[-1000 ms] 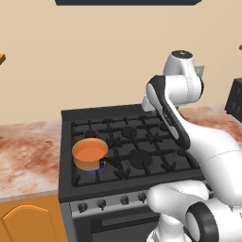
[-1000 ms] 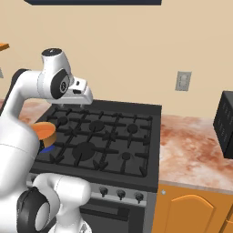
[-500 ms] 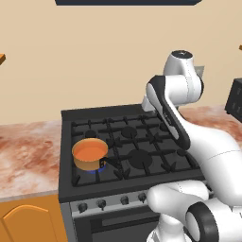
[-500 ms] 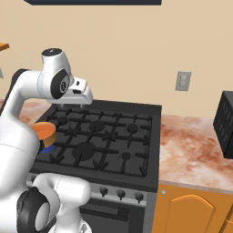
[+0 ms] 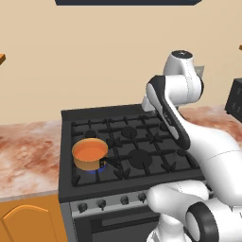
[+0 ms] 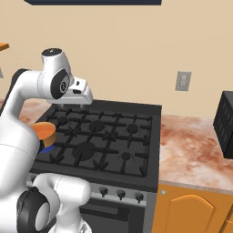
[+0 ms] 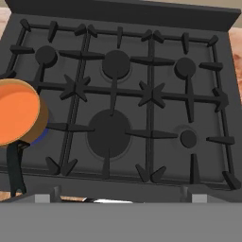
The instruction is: Wait until the marinara sauce is simmered to a deep red color and then turn off the stove.
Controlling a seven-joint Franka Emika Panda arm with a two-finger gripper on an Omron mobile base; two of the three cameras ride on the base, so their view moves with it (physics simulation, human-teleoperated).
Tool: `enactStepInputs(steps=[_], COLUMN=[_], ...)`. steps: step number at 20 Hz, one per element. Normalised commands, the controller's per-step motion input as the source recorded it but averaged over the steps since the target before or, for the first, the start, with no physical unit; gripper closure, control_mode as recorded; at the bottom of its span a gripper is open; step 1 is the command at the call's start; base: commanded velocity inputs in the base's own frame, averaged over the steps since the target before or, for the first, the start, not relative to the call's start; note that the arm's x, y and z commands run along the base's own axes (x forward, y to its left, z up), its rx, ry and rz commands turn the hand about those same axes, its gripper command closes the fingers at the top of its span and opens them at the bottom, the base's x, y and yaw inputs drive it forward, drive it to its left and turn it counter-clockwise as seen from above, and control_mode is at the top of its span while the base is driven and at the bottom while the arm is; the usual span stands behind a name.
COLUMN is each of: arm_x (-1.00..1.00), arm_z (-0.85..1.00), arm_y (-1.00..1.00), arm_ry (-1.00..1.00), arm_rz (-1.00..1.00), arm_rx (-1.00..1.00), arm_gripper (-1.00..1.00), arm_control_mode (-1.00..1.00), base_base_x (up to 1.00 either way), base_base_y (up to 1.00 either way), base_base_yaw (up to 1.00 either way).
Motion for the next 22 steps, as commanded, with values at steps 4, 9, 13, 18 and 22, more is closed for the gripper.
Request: enactStepInputs(steps=[4, 9, 13, 18, 22], arm_x=[0.0, 0.0, 0.0, 0.0, 0.0], arm_z=[0.0, 0.0, 0.0, 0.0, 0.0], arm_y=[0.0, 0.0, 0.0, 0.0, 0.0], arm_ry=[0.0, 0.0, 0.0, 0.0, 0.0], arm_rz=[0.0, 0.0, 0.0, 0.0, 0.0], arm_rx=[0.0, 0.0, 0.0, 0.0, 0.0], arm_gripper=[-1.0, -1.0, -1.0, -1.0, -1.0], arm_control_mode=[-1.0, -1.0, -1.0, -1.0, -1.0], base_base_x=[0.0, 0.0, 0.0, 0.0, 0.0], base_base_y=[0.0, 0.0, 0.0, 0.0, 0.0], base_base_yaw=[0.0, 0.0, 0.0, 0.0, 0.0])
